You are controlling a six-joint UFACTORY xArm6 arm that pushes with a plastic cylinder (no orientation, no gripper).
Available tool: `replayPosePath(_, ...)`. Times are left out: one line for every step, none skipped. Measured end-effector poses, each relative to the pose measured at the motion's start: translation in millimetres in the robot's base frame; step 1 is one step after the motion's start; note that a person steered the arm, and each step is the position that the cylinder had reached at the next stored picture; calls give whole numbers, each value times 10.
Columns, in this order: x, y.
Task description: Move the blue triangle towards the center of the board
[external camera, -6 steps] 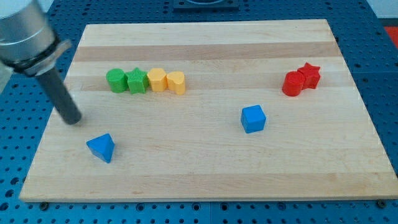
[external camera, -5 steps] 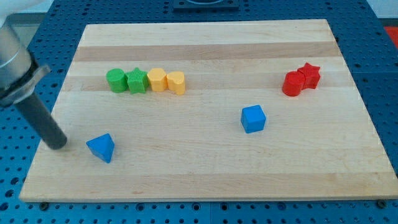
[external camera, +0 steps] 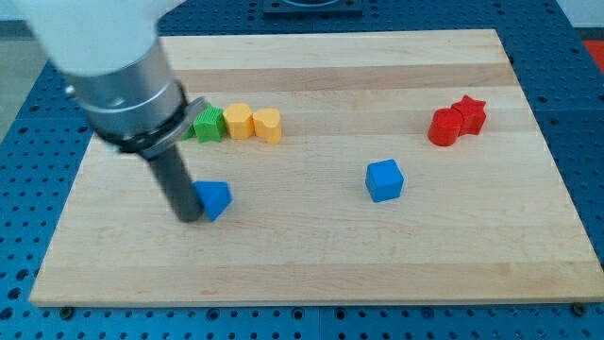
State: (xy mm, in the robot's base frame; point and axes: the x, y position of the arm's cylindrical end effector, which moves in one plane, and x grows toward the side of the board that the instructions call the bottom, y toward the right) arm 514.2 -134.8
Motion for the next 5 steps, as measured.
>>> replayPosePath(-267, 341)
replayPosePath(-299, 361)
replayPosePath(-299, 253)
replayPosePath(-299, 398)
replayPosePath(-299, 771)
